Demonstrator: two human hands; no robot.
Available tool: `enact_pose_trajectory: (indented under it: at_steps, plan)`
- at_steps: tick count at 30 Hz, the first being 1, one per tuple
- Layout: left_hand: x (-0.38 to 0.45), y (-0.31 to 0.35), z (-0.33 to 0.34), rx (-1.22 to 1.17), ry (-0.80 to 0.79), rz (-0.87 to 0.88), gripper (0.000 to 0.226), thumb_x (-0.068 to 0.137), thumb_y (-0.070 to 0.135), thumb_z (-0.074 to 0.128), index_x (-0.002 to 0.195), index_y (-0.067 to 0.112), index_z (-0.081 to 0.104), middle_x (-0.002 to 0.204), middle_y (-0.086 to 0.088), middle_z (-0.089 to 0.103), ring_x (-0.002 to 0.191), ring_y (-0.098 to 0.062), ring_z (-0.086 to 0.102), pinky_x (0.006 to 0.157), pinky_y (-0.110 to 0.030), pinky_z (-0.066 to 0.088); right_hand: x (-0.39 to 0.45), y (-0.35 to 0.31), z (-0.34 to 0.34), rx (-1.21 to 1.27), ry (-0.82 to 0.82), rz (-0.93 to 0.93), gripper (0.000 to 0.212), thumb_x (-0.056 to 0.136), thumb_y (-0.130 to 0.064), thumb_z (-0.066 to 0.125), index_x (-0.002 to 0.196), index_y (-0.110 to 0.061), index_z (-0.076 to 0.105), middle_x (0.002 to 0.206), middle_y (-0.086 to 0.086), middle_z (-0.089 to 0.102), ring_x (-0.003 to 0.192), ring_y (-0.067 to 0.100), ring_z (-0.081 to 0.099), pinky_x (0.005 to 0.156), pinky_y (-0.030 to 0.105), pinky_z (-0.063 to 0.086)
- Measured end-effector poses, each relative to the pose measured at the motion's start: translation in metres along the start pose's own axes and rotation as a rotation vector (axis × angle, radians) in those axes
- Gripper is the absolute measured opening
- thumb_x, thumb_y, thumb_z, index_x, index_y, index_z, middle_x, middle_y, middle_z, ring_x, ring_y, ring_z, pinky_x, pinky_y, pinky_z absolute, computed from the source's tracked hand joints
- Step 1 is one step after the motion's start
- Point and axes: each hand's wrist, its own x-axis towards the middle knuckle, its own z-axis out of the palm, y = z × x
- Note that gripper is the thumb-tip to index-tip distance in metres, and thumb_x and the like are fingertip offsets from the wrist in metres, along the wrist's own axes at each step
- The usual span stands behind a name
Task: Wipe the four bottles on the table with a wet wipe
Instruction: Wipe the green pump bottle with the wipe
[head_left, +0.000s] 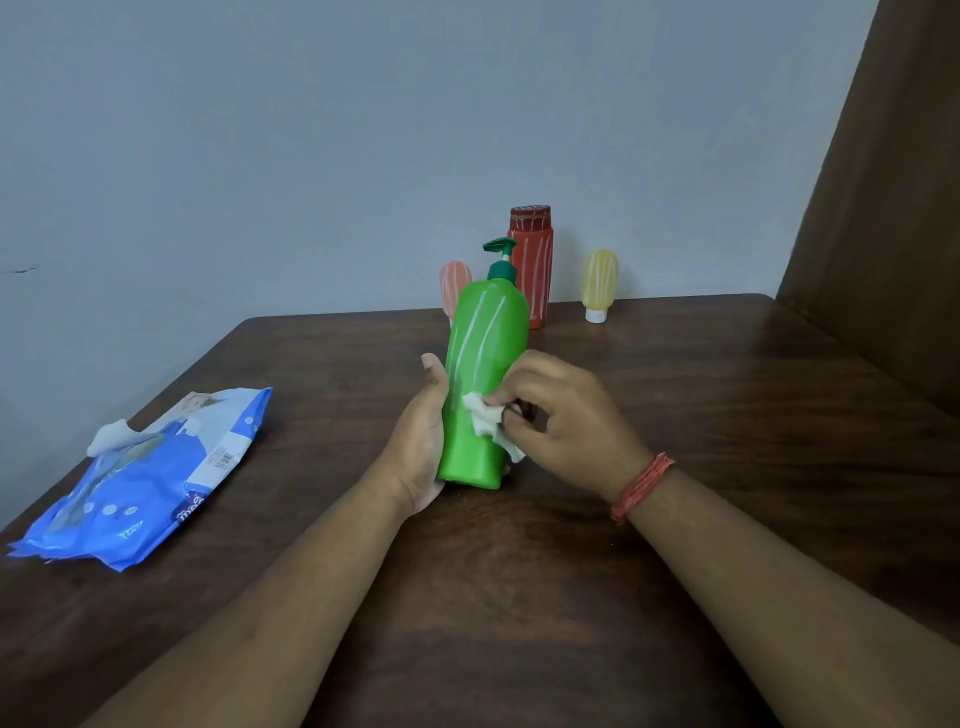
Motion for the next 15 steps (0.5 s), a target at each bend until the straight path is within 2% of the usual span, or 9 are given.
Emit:
enact_pose_trajectory:
  at_steps: [2, 7, 11, 15]
  plan:
    - [0.0006, -0.0008, -0.0013, -0.01, 0.011, 0.003, 0.079, 0.096, 0.068, 0.014, 0.125, 0.016, 0.066, 0.119, -0.016, 0.072, 0.104, -0.031, 0.071, 0.08, -0.04, 0.061, -0.0012, -0.0031, -0.0002, 0.018, -0.082, -0.058, 0.014, 0.083, -0.002, 0.069, 0.094, -0.008, 0.076, 0.089, -0.003, 0.06, 0.075, 0.008, 0.057, 0.068, 0.018, 0.046]
    - [0.0029, -0.0019, -0.0025, -0.036, 0.049, 0.019, 0.08, 0.097, 0.068, 0.012, 0.128, 0.015, 0.063, 0.122, -0.015, 0.071, 0.112, -0.03, 0.069, 0.086, -0.042, 0.059, -0.0002, -0.0035, 0.0013, -0.037, -0.043, -0.005, 0.012, 0.085, -0.006, 0.068, 0.096, -0.009, 0.074, 0.091, -0.002, 0.059, 0.077, 0.01, 0.057, 0.066, 0.029, 0.051]
    - [0.0033, -0.002, -0.0039, -0.037, 0.056, 0.003, 0.084, 0.096, 0.07, 0.012, 0.128, 0.012, 0.064, 0.12, -0.018, 0.071, 0.108, -0.031, 0.07, 0.084, -0.041, 0.061, -0.0018, -0.009, 0.0022, -0.015, -0.158, -0.056, 0.013, 0.085, -0.006, 0.069, 0.095, -0.011, 0.074, 0.091, -0.004, 0.06, 0.078, 0.008, 0.058, 0.067, 0.028, 0.051]
    - [0.0076, -0.0038, -0.0058, -0.051, 0.076, 0.022, 0.077, 0.101, 0.063, 0.011, 0.13, 0.011, 0.062, 0.122, -0.016, 0.071, 0.112, -0.028, 0.069, 0.085, -0.038, 0.059, -0.0013, -0.0037, 0.0046, -0.072, -0.036, 0.036, 0.012, 0.086, -0.006, 0.067, 0.096, -0.01, 0.072, 0.092, -0.004, 0.058, 0.078, 0.01, 0.057, 0.067, 0.034, 0.052]
